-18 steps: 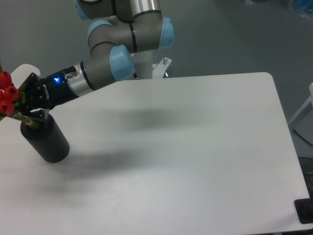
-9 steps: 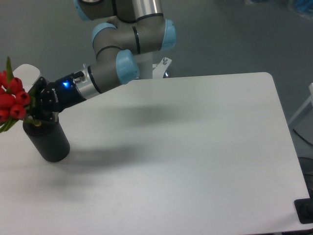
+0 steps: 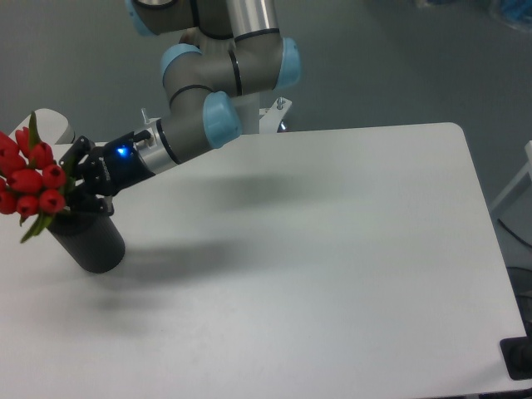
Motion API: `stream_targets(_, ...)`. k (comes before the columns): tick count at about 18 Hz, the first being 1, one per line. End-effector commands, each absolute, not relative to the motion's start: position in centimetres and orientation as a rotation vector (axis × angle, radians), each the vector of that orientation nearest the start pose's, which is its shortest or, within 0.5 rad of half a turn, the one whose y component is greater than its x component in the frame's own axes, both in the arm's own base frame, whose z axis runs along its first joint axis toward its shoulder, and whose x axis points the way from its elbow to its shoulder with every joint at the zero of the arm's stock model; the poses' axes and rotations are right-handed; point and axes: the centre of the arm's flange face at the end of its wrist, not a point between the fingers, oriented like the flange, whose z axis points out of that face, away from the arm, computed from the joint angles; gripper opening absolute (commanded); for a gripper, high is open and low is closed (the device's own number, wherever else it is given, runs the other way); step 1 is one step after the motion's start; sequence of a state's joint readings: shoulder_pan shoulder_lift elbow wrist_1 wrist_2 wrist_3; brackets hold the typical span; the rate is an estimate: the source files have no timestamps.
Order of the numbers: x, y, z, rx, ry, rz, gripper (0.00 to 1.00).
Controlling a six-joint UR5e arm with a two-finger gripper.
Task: Insert the flowers into the vase
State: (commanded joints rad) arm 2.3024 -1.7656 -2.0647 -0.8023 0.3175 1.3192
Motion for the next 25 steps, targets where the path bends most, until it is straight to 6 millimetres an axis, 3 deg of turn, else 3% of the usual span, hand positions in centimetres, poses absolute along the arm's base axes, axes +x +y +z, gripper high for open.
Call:
stream_targets(3,-16.8,50.7,30.2,-1.853,0.581,-0.655,1.00)
stream_targets(10,-20.3,48.8,30.1,-1.869,0.503,-0.605,1.00)
stream_targets(14,-23.7,47.3,30.6,-1.876,0.441,-0.549,1.00)
stream_targets(18,-28.5,45.6,32.0,-1.876,0.384,-0.461,1.00)
stream_targets(21,-32.4,44.9,34.2,-1.877,0.366,-0.373,1.00)
stream_targets(25,-38.0,43.8,36.1,-2.066,0.379,-0.167,1.00)
